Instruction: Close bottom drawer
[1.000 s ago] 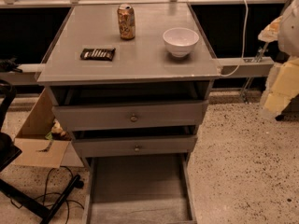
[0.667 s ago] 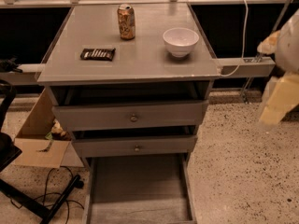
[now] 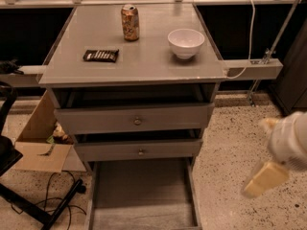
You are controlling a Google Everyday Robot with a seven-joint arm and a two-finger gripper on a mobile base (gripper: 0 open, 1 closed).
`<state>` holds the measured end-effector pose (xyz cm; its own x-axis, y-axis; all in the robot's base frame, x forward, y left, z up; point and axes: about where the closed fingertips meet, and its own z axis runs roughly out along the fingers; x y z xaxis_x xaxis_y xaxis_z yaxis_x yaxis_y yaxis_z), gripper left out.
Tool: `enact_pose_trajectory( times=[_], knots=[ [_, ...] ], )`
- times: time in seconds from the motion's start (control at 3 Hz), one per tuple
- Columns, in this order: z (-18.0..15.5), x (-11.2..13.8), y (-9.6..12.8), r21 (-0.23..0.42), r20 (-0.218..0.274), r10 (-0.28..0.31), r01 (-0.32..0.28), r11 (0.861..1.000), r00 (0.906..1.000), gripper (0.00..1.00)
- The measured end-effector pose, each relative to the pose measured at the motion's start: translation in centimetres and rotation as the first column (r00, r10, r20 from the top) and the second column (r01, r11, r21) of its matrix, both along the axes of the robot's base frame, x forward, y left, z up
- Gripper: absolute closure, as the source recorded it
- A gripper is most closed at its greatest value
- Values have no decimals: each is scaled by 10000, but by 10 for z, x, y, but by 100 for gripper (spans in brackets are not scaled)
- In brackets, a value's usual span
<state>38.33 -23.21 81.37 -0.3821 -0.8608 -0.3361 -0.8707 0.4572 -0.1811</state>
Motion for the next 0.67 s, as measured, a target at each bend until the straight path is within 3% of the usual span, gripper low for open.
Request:
enact_pose_trajectory(
  times=[0.33, 0.67],
  knots=[
    [-101, -24, -11, 625, -1008, -587, 652, 9959, 9932, 0],
    [-166, -39, -18, 1209, -1989, -854, 1109, 9865, 9763, 0]
  ],
)
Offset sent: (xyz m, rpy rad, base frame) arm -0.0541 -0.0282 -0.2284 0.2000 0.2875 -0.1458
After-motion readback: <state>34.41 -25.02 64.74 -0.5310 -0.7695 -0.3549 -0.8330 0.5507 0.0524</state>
